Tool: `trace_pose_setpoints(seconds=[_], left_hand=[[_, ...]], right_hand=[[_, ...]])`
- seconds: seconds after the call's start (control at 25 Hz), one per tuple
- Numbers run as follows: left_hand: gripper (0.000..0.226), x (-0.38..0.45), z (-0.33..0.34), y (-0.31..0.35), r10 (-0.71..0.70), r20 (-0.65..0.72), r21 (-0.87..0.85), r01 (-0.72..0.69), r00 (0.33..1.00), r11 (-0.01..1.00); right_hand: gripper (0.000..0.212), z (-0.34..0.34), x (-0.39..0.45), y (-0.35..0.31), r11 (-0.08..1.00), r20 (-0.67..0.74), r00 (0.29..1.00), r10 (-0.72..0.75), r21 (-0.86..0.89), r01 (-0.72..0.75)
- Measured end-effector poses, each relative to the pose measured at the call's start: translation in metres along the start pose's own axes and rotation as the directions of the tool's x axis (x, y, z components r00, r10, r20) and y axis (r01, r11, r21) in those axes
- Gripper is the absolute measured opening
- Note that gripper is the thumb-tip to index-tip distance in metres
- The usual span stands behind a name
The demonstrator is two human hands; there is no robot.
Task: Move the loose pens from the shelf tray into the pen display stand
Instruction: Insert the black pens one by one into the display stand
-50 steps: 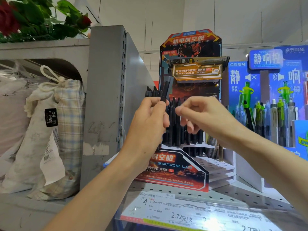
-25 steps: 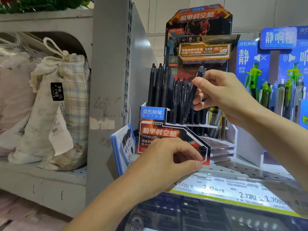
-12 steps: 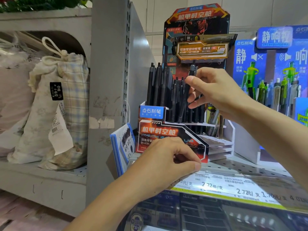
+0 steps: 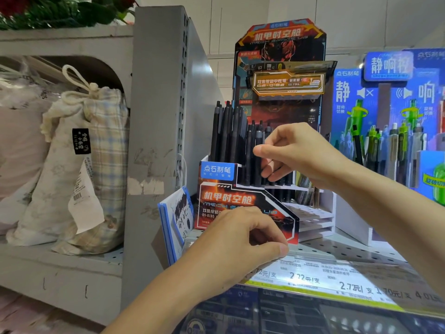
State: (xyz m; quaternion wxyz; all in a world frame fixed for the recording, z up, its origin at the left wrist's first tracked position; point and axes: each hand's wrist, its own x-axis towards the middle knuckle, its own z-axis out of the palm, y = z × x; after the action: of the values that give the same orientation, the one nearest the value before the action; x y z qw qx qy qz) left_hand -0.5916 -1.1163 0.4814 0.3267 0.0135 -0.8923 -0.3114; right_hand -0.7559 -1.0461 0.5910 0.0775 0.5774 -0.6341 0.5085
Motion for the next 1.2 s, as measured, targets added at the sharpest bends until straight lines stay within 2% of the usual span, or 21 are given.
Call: trace_pose_setpoints(seconds=[0.24,0.72,1.04,1.2], left_hand=[[0.007,0.000,0.000,0.000,-0.010,0.004,-0.011,0.010,1.000,1.000],[0.005,0.000,0.001,-0.004,0.011,-0.011,0.012,-0.011,1.000,1.000],[0.021,0.005,0.002,0.000,0.051,-0.029,0.026,-0.050,0.998,0.998],[0.018,0.017,0.011,0.017,0.142,-0.106,0.001,-0.142,0.984,0.990]], right_hand=[[0.026,-0.003,0.000,-0.002,0.997,0.057,0.996,0.071,-0.036,-0.070],[0.024,-0.001,-0.002,-0.004,0.990,0.040,0.997,0.065,-0.131,-0.060],[0.027,-0.001,-0.018,-0.010,0.970,-0.077,0.997,0.022,-0.240,-0.040],[0.024,-0.018,-0.037,-0.010,0.959,-0.197,0.979,-0.052,-0.282,-0.006]])
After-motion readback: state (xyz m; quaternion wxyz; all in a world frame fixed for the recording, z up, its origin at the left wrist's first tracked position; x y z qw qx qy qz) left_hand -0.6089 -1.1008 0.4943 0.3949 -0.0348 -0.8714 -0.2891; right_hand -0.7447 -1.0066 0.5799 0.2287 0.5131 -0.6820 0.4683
